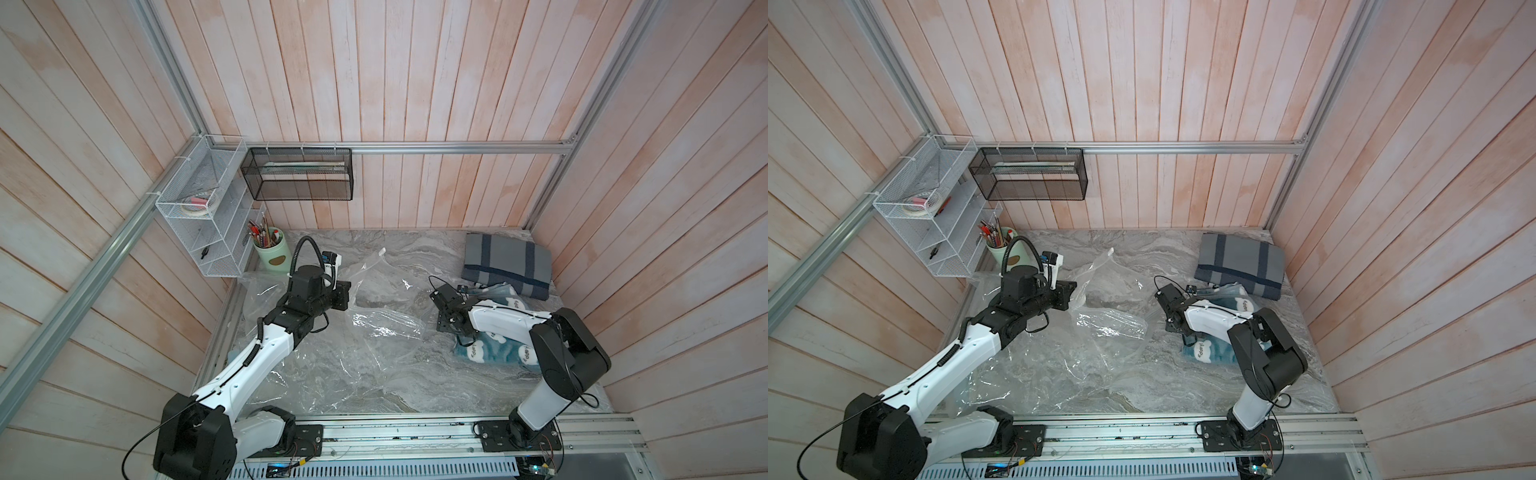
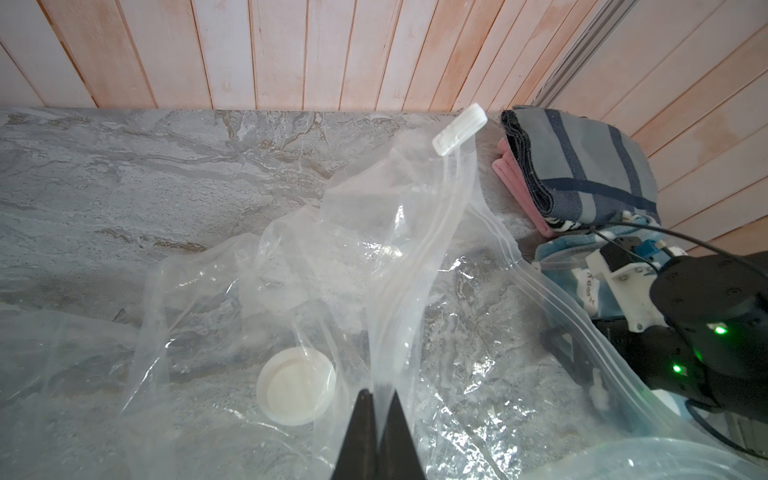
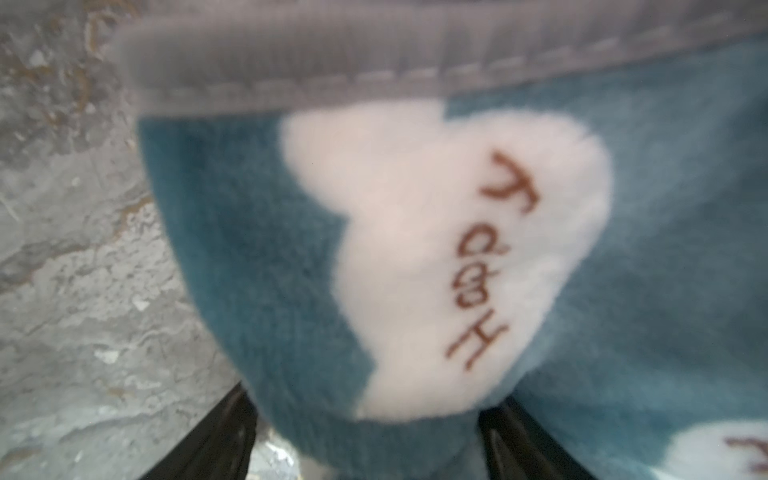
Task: Take the blanket out of the vacuum bag
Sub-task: Pick up the blanket at the center of the board.
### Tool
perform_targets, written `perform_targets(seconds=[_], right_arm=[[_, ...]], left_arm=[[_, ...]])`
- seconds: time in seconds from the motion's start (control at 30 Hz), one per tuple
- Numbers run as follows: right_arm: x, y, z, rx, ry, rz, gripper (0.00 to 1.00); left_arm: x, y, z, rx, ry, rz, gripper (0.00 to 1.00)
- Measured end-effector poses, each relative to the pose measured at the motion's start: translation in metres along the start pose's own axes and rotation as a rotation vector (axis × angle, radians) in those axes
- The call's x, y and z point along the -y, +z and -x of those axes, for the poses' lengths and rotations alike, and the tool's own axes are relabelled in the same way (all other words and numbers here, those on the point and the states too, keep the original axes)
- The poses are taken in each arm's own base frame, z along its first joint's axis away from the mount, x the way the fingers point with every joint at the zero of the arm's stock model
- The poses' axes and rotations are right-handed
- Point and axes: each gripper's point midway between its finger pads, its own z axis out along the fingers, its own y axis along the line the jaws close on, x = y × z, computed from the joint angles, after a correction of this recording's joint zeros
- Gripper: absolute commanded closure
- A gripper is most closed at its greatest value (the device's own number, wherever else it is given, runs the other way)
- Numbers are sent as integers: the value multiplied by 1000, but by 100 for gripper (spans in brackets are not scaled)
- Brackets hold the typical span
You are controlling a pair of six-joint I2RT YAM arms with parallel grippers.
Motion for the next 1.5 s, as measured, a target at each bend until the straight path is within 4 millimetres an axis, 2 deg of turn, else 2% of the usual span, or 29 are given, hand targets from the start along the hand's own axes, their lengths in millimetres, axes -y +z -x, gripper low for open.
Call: perform_targets(seconds=[0.17, 0.4, 0.47, 0.53, 0.57, 0.8, 0.97, 1.07, 1.2, 1.3, 1.5], right_arm=[[-4, 8, 13, 29, 35, 24, 22], [0, 15, 18, 56, 77, 104, 41], [3, 16, 19, 60, 88, 124, 57], [4, 17, 22, 69, 101, 142, 97], [5, 19, 26, 75, 117, 154, 100], [-9, 17, 34, 88, 174, 284, 100], [-22, 1, 25, 27, 176, 421, 100], [-28, -23, 28, -1, 188, 535, 100], [-28, -72, 57, 56, 238, 718, 100], [-19, -106, 82, 115, 295, 840, 100], [5, -150, 107, 193, 367, 969, 100]], left_arm=[[-1, 0, -2, -6, 0, 3, 100], [-2, -1, -2, -6, 5, 7, 100], [-2, -2, -2, -8, 4, 10, 100], [-3, -2, -2, -8, 7, 11, 100], [-3, -2, -2, -7, 7, 11, 100], [-4, -2, -2, -8, 11, 19, 100], [-6, -2, -5, -13, 10, 27, 100], [-6, -2, -5, -14, 9, 28, 100], [-6, -2, -4, -12, 10, 27, 100], [-6, -3, -4, -11, 10, 27, 100], [-6, -3, -4, -11, 10, 27, 100]])
